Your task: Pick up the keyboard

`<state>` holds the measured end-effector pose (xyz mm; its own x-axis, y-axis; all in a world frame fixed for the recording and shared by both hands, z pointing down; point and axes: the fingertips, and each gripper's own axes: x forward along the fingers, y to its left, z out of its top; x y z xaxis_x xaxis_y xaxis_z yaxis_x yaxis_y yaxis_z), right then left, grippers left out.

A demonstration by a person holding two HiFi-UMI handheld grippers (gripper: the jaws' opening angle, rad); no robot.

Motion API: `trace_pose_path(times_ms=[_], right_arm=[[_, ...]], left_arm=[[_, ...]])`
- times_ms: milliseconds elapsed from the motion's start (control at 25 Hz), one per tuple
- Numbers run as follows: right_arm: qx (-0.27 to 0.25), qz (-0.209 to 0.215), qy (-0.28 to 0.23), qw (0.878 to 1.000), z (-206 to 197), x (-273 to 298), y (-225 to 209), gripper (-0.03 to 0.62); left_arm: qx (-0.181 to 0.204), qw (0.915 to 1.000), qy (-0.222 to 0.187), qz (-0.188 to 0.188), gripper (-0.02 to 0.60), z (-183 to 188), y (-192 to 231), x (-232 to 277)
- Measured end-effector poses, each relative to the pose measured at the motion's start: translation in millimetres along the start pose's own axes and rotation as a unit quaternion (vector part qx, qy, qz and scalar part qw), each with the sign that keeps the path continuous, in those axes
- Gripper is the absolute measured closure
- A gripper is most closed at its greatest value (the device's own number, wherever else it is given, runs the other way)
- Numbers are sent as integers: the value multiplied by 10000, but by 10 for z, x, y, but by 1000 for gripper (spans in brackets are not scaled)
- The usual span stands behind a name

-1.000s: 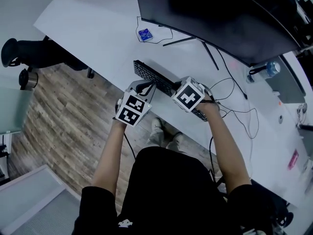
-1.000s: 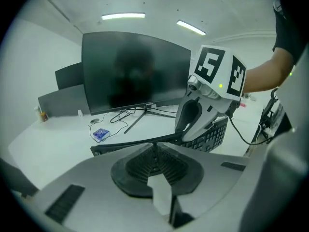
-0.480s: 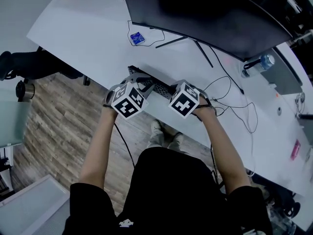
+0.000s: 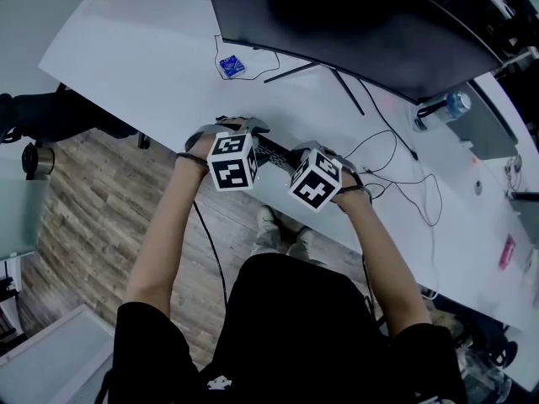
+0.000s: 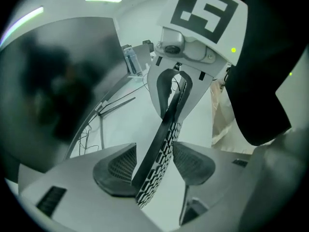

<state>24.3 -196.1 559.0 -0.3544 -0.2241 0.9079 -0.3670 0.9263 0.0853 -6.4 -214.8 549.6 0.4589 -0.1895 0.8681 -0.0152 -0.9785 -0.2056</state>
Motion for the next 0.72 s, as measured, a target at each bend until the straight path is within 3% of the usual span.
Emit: trace_pose_path(times_ms=[280, 480, 720], right_arm=[[-45, -46, -9, 10000, -4, 2, 40, 499], [-105, -61, 28, 9999, -5, 9, 43, 499], [-180, -47, 86, 9998, -9, 7, 33, 499]], left_arm=[[725, 9948, 403, -598, 354, 5, -127, 233], [821, 9907, 501, -963, 356, -41, -205, 391], [1006, 9873, 708, -1008, 356, -86, -174, 475]])
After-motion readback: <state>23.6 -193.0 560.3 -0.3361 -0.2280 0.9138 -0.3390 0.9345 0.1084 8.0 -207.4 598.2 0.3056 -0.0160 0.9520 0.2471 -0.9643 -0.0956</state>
